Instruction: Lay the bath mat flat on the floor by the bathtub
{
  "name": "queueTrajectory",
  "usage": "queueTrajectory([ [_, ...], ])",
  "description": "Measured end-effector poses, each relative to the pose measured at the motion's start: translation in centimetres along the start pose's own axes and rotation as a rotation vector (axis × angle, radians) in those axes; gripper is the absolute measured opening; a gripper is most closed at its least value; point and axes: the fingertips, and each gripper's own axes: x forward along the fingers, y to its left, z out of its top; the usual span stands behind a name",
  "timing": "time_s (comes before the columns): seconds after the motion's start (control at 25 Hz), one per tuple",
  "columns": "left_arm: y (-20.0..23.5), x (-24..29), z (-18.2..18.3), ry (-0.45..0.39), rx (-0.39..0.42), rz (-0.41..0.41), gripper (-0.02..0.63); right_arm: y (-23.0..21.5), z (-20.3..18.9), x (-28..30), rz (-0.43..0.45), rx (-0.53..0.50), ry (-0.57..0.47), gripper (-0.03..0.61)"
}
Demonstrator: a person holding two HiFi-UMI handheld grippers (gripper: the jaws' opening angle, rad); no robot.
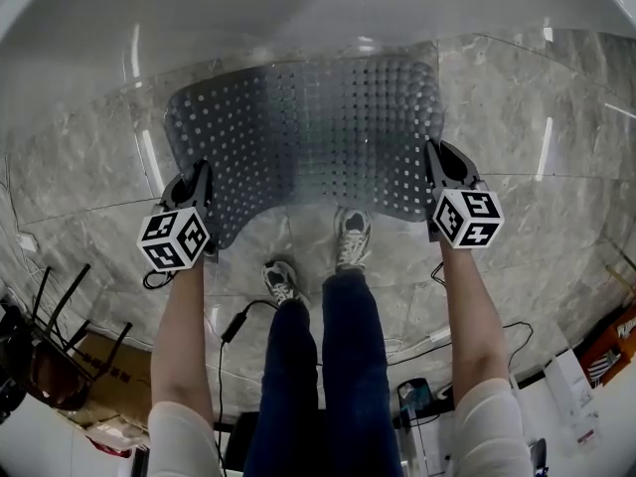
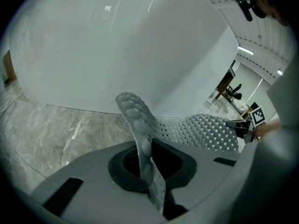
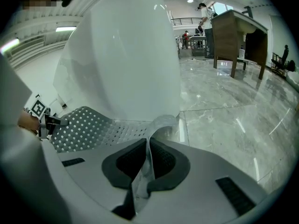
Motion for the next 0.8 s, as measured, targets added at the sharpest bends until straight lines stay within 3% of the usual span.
queueTrajectory([
  [0.8, 3.1, 4.1, -1.7, 0.084, 0.056, 0.103, 0.044, -3.9, -5.0, 4.8, -0.177, -0.203, 0.127, 0.040],
])
